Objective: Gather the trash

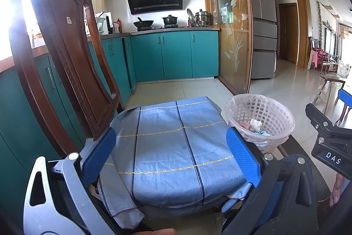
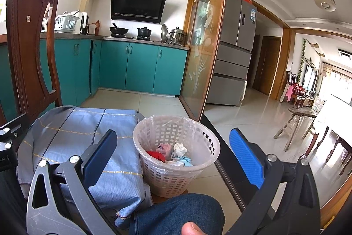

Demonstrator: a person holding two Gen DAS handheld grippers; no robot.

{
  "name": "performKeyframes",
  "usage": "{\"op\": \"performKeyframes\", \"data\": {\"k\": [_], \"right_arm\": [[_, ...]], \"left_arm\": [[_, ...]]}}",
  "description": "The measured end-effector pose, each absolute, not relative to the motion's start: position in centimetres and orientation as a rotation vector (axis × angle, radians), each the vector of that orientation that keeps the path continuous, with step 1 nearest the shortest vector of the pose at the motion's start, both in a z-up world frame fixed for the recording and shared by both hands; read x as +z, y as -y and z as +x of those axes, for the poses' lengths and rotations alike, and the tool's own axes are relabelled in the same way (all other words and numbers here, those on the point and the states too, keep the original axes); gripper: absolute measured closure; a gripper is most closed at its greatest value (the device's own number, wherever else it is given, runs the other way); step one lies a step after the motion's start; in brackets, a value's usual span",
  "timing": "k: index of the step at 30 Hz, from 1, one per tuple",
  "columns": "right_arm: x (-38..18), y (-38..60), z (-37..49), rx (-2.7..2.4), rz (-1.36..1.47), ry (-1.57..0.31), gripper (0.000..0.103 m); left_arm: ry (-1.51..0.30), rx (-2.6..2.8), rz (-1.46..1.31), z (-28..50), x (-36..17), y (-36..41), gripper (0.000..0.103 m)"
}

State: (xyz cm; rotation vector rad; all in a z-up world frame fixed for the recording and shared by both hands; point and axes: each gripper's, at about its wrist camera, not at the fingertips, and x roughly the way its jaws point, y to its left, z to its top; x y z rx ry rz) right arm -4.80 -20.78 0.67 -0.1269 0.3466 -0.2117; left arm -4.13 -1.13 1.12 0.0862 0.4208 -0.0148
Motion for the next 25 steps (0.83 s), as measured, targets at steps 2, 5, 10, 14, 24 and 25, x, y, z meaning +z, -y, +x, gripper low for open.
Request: {"op": "performKeyframes", "data": {"k": [2, 5, 10, 14, 24, 25], "right_arm": [[0.5, 20.7, -4.7, -0.210, -0.128, -0.350, 0.003], [0.5, 20.8, -4.5, -0.206, -0.130, -0.353, 0.003], [0.3, 20.9, -4.1, -0.208, -0.131, -0.363, 0.003], [0.1, 21.1, -3.9, -0.208, -0.130, -0.374, 0.003], [0.6, 20.6, -2.9, -0.119, -0.086, -0.374, 0.003], [1.4, 19.8, -3.3, -0.050, -0.073, -0.340, 0.003]], "left_arm": [[-0.421, -0.010, 0.085, -4.1, 0.9, 1.2, 0.003], [-0.427, -0.011, 0.076, -4.0, 0.7, 1.1, 0.003], [-0.442, -0.020, 0.067, -3.6, 0.4, 1.1, 0.003], [-0.451, -0.026, 0.060, -3.3, 0.0, 1.2, 0.003], [-0.549, 0.058, 0.106, 1.0, -3.0, 0.1, 0.003], [-0.590, 0.076, 0.137, 2.4, -4.3, 0.1, 0.003]]}}
